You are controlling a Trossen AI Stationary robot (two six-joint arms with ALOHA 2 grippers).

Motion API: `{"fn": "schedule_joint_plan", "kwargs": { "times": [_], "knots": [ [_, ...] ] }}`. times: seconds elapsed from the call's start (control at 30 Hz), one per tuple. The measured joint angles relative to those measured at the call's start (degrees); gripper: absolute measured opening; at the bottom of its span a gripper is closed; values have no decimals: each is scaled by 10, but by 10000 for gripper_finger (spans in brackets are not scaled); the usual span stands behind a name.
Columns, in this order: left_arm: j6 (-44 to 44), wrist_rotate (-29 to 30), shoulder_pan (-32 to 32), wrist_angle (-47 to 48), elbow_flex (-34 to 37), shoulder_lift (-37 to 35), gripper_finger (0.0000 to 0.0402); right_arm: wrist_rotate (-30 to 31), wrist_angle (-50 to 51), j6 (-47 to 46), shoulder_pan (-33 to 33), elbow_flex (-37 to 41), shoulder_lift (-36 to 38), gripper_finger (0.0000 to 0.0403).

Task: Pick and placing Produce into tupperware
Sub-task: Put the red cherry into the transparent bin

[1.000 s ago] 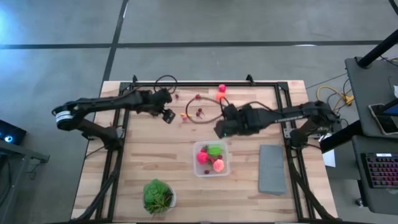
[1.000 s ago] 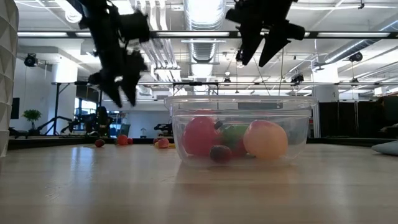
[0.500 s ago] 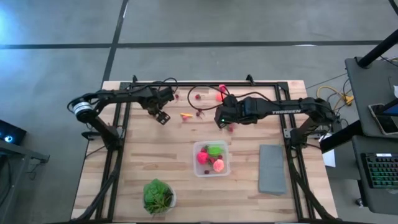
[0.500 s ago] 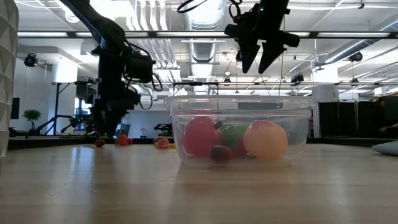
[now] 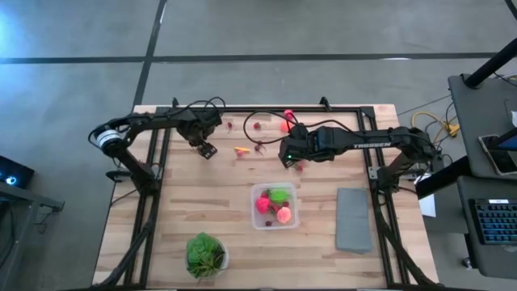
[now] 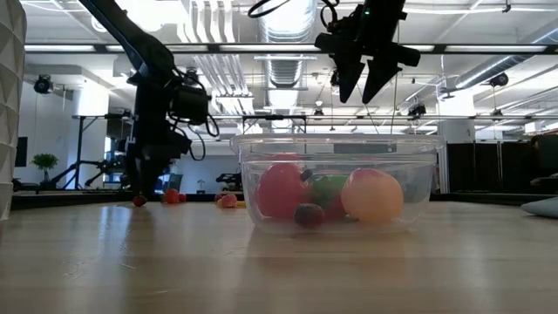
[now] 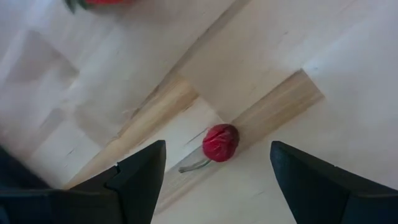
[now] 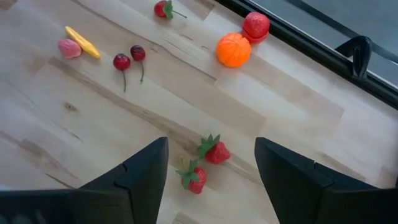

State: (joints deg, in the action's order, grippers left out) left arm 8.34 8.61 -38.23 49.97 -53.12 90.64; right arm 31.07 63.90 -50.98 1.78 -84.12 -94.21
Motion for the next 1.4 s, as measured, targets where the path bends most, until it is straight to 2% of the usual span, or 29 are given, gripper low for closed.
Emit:
{"fn": "schedule_joint_plan", "kwargs": {
  "times": [0.37, 0.77, 1.0, 1.4],
  "knots": [
    [-58, -24, -13, 0, 1, 11, 266, 0, -2, 0, 0, 0, 0, 233],
    [-63, -28, -15, -10, 2, 22, 156, 0, -6, -10, 0, 0, 0, 233],
    [-73, -28, -16, -21, 4, 22, 116, -2, -13, -10, 0, 0, 0, 233],
    [-73, -30, -23, -29, 37, 19, 107, -2, -17, -10, 0, 0, -1, 233]
  ]
}}
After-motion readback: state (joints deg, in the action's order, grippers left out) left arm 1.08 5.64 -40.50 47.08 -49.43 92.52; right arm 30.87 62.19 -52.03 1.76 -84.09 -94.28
